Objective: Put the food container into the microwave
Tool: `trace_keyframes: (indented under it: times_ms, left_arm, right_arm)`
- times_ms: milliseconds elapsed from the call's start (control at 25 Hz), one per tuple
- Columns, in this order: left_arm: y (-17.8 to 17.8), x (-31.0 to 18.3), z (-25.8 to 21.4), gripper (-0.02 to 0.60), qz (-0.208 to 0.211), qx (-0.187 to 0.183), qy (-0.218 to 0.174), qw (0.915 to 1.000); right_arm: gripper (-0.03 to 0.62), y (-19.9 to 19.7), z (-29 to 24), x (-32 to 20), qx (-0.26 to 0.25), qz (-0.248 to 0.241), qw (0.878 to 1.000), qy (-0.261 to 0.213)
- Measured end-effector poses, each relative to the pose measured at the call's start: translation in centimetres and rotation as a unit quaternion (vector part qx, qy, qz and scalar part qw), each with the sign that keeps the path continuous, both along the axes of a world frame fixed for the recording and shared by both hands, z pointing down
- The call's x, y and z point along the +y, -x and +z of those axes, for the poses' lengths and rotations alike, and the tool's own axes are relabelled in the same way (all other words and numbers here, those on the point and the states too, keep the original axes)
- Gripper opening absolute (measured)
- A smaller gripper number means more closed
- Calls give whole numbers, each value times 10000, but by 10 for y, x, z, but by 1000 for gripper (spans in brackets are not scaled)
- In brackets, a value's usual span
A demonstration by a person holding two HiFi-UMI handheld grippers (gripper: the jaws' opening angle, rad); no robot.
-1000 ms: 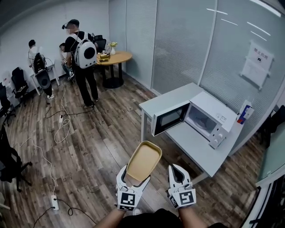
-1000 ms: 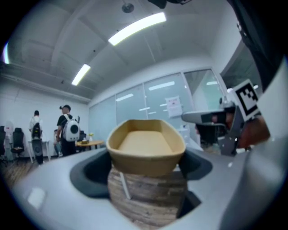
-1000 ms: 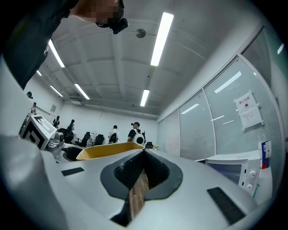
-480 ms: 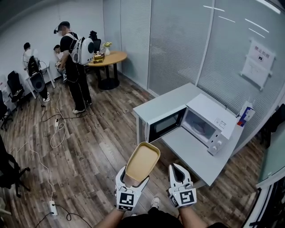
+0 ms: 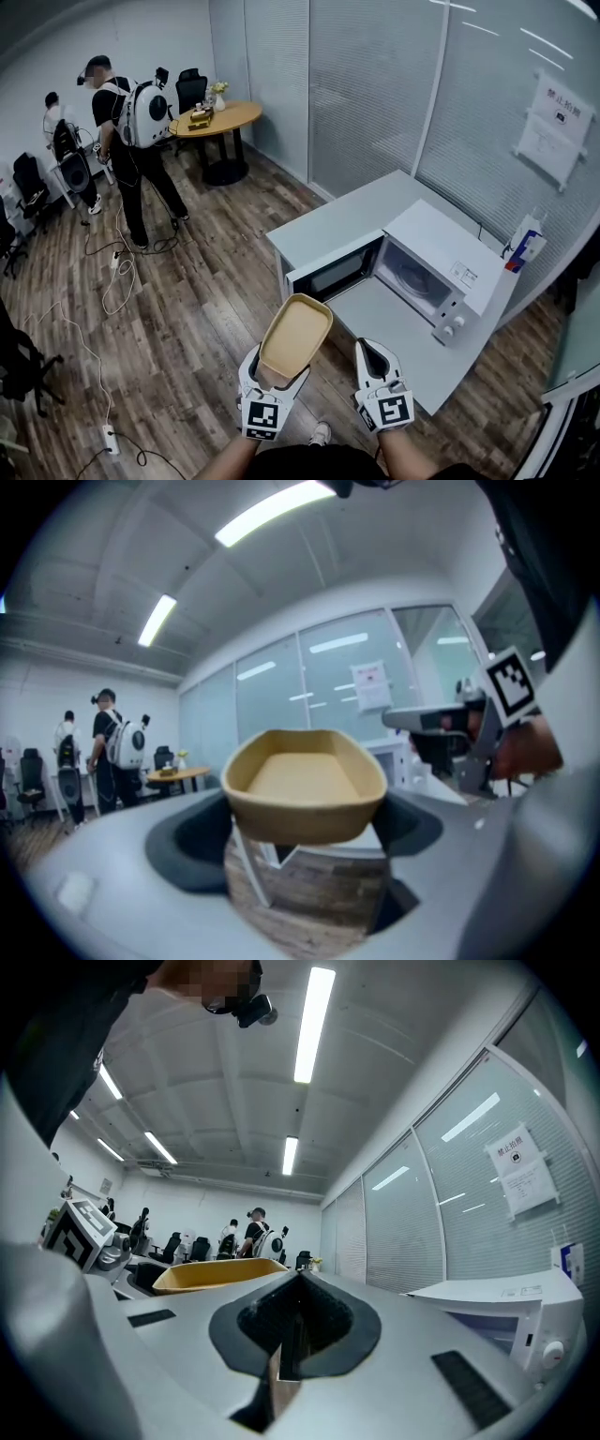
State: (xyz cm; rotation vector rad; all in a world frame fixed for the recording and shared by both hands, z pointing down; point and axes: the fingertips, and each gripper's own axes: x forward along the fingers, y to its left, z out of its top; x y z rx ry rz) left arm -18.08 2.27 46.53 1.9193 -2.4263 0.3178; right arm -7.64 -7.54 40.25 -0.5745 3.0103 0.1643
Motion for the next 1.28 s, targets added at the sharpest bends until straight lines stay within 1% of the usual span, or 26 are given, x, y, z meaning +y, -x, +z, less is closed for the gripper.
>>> trace_keyframes:
  times_ms: [160, 320, 600, 800, 960, 1120, 1280]
  left_arm:
    - [-4, -33, 0, 468, 27, 21, 91, 10000]
    - [-5, -61, -5, 468, 114, 15, 86, 9999]
    - [-25, -111, 6, 468, 557, 86, 254, 9981]
    - [-33, -147, 19, 468, 868, 207, 330, 9955]
    - [-35, -175, 25, 468, 1229, 260, 361, 9914]
    - [-34, -208, 36, 468, 1669, 102, 440, 9849]
    - [-26, -234, 43, 468, 1988, 114, 503, 9787]
  right_arm:
    - [6, -4, 1, -31, -37, 28, 10000, -47]
    - [6, -9, 0, -56, -71, 70, 9999, -70]
    - [6, -26, 8, -93, 1, 352, 9994, -6]
    - [6, -37, 16, -119, 22, 701, 9975, 68]
    - [6, -43, 17, -139, 84, 1036, 9946, 70]
    - [6, -42, 18, -162, 113, 1387, 9903, 50]
    - [6, -37, 16, -177, 69, 1658, 9860, 148]
